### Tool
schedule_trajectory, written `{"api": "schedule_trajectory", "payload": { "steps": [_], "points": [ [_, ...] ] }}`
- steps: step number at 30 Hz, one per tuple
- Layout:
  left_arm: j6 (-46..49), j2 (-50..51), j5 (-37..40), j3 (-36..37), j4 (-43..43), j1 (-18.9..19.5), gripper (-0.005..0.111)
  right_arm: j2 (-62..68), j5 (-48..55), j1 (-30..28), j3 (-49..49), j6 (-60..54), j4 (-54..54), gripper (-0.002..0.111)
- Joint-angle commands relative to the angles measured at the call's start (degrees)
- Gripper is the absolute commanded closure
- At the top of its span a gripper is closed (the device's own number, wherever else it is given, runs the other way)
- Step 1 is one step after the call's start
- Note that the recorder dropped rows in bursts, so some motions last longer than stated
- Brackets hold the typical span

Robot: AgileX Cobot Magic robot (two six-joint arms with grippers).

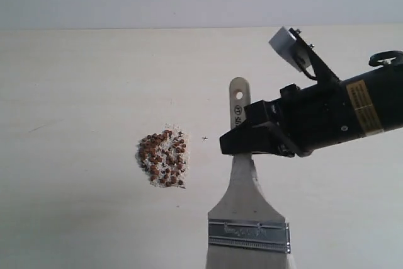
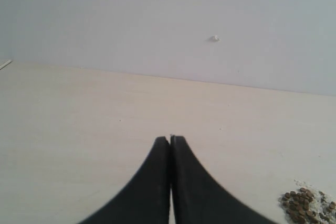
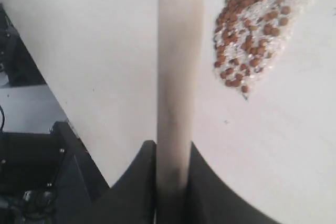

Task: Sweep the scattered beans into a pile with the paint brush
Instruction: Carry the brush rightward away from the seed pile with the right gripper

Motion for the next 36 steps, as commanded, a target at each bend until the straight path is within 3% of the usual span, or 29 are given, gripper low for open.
{"api": "schedule_trajectory", "payload": {
  "steps": [1, 9, 36],
  "points": [
    [-0.3, -0.4, 0.0, 0.1, 0.0, -0.3, 0.107, 2.5, -4.4, -7.0, -1.9, 0.4, 0.8, 0.108],
    [-0.3, -0.4, 0.0, 0.1, 0.0, -0.3, 0.107, 11.4, -2.6, -12.0, -5.4, 0.4, 0.8, 0.108],
    [-0.3, -0.4, 0.0, 0.1, 0.0, -0.3, 0.107, 25.4, 2.9, -12.0, -13.6, -1.4, 0.8, 0.108]
  ]
}}
